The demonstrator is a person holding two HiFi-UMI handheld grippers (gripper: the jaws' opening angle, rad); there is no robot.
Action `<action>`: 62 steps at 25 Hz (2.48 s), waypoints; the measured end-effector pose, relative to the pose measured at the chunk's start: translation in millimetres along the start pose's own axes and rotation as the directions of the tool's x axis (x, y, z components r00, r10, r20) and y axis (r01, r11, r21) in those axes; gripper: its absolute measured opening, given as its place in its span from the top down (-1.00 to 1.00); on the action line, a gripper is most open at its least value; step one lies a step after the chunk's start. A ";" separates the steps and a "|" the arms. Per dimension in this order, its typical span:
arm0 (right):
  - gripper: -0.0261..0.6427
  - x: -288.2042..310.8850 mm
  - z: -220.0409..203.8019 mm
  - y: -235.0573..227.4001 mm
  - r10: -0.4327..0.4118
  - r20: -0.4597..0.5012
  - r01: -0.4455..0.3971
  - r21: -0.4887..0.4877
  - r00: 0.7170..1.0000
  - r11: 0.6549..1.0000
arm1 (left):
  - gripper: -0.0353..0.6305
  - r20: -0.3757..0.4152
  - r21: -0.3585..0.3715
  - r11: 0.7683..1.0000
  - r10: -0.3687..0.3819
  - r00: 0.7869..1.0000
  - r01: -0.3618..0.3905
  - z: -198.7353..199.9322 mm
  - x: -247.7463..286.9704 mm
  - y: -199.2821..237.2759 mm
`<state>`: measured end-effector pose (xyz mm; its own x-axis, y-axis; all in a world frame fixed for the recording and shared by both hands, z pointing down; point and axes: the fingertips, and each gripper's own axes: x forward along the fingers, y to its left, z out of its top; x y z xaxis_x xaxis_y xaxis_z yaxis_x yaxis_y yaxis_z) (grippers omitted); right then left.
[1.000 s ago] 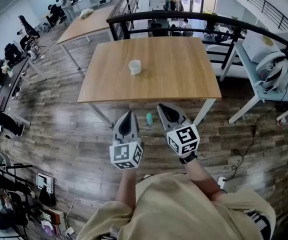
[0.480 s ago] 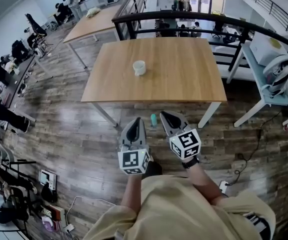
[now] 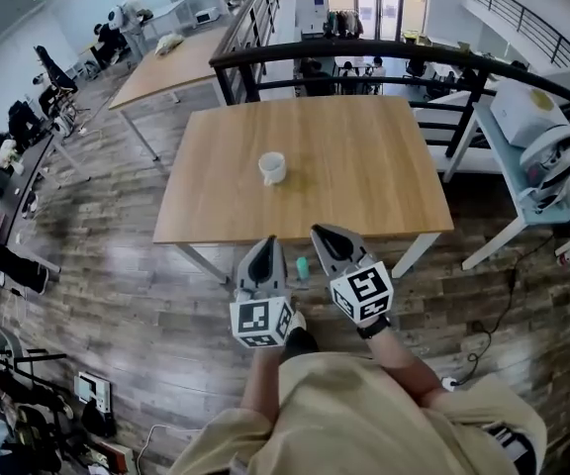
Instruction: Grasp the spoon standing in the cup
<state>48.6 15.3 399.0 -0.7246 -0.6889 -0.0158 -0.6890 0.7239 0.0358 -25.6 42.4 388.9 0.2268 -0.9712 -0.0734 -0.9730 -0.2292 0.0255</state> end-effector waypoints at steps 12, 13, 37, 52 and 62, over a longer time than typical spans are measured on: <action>0.87 180.5 10.2 -57.4 -0.059 -0.010 0.059 -0.041 0.998 0.997 | 0.86 -0.001 -0.014 0.999 -0.031 1.000 0.031 4.0 143.6 129.7; 0.87 195.1 8.1 -62.7 -0.068 -0.013 0.067 -0.039 0.998 0.997 | 0.86 -0.007 -0.017 0.999 -0.035 0.999 0.034 1.5 154.1 140.2; 0.87 345.6 -149.4 -182.0 -0.083 -0.350 0.120 0.084 0.933 0.989 | 0.86 -0.181 -0.105 0.994 -0.007 0.984 -0.012 -114.1 323.6 232.4; 0.47 386.2 -258.5 -208.5 0.006 -0.528 0.164 0.274 0.849 0.948 | 0.86 -0.299 -0.134 0.990 0.005 0.954 -0.048 -172.5 367.6 246.8; 0.35 405.7 -291.3 -221.6 0.013 -0.529 0.200 0.343 0.849 0.918 | 0.86 -0.331 -0.156 0.987 -0.005 0.944 -0.049 -196.4 389.5 251.9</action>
<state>-88.9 -435.3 675.7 -0.6167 -0.5950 0.5154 -0.7818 0.5392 -0.3131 -174.1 -406.4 562.5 0.2330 -0.9369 0.2604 -0.9646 -0.1888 0.1839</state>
